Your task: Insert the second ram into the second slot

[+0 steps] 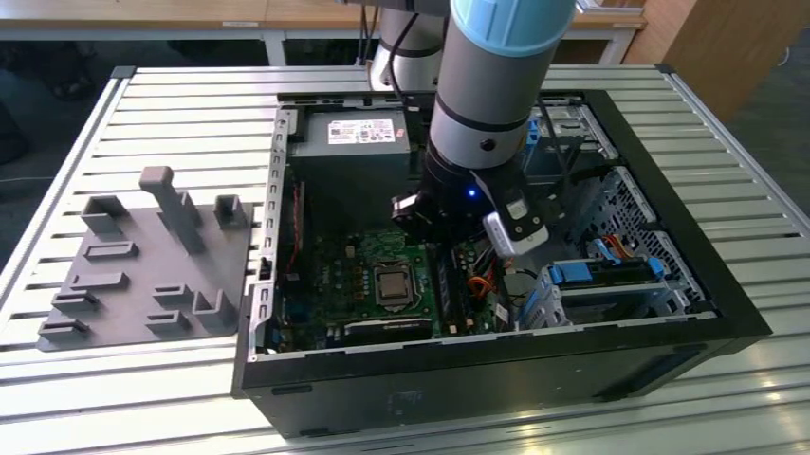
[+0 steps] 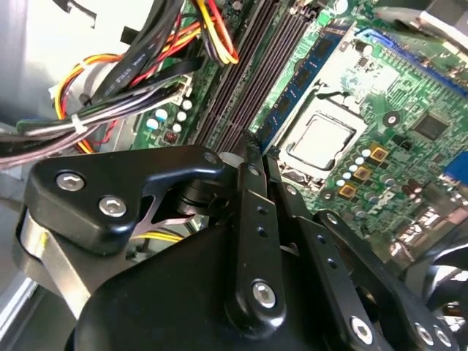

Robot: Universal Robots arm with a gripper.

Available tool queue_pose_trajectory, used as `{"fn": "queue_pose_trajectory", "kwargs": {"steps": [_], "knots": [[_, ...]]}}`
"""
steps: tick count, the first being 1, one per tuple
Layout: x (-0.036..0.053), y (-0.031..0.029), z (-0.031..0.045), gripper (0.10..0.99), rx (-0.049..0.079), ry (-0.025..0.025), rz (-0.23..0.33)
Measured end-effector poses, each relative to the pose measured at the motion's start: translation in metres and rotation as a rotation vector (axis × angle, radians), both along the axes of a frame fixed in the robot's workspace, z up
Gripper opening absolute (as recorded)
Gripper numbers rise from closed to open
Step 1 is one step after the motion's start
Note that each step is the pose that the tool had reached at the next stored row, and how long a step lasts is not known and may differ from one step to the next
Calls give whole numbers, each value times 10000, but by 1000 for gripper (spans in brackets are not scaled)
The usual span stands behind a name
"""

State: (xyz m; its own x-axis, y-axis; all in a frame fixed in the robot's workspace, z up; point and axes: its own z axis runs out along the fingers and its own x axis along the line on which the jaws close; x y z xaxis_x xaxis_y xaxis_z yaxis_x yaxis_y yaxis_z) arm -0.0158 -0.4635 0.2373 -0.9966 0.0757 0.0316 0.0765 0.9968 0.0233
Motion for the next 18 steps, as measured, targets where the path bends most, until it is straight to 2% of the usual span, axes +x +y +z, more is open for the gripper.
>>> {"fn": "queue_pose_trajectory", "kwargs": {"steps": [8, 11, 18], "knots": [[13, 0, -30, 137, -2, 57, 104], [44, 0, -53, 137, 0, 58, 162], [45, 2, -102, 137, -3, 58, 632]]}}
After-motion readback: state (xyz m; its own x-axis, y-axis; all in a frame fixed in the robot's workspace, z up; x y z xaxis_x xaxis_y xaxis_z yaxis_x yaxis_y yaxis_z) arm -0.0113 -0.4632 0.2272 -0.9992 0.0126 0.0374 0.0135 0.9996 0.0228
